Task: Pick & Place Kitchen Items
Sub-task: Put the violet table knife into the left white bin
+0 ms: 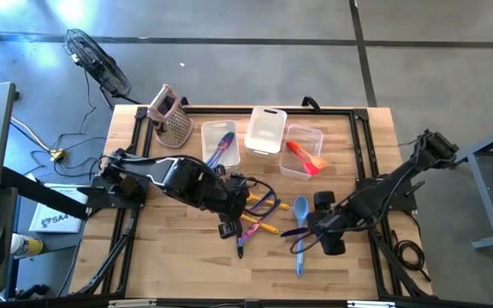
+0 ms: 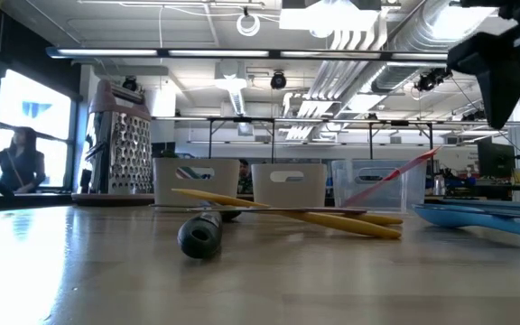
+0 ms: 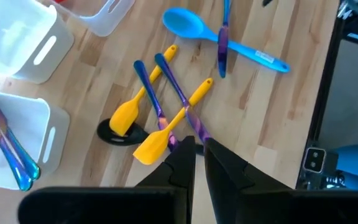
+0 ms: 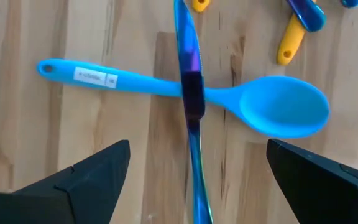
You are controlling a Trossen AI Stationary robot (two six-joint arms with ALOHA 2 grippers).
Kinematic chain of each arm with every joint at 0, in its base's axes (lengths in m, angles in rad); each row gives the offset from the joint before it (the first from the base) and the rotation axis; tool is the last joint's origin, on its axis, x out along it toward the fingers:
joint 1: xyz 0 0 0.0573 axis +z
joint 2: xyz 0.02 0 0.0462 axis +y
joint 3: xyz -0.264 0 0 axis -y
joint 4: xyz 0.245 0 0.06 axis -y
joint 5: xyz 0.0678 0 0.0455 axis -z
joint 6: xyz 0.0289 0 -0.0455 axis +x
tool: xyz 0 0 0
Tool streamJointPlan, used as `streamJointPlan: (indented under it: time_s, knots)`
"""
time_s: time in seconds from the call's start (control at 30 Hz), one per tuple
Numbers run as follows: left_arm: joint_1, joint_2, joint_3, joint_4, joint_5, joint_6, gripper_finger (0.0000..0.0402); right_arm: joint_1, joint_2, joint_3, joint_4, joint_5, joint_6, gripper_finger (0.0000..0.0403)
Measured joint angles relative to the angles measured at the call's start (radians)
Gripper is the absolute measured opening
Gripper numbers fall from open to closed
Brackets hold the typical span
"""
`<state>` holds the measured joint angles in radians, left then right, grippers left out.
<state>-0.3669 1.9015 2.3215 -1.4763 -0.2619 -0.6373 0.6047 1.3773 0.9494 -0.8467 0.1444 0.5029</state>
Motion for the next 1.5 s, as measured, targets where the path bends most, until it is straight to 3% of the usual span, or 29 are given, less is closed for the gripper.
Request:
streamJointPlan:
  time_s: [0.6,1.0,1.5]
  knots:
    - [-0.054,0.001,0.0,0.038,-0.052,0.0,0.0031,0.006,0.0,-0.183,0.226,0.016,0.054,0.0371]
    - [-0.054,0.001,0.0,0.039,-0.062,0.0,0.0031,0.006,0.005,-0.198,0.24,0.058,0.051,0.0371]
    - [-0.054,0.001,0.0,0.039,-0.062,-0.015,0.0031,0.006,0.128,-0.198,0.305,0.011,0.043,0.0371]
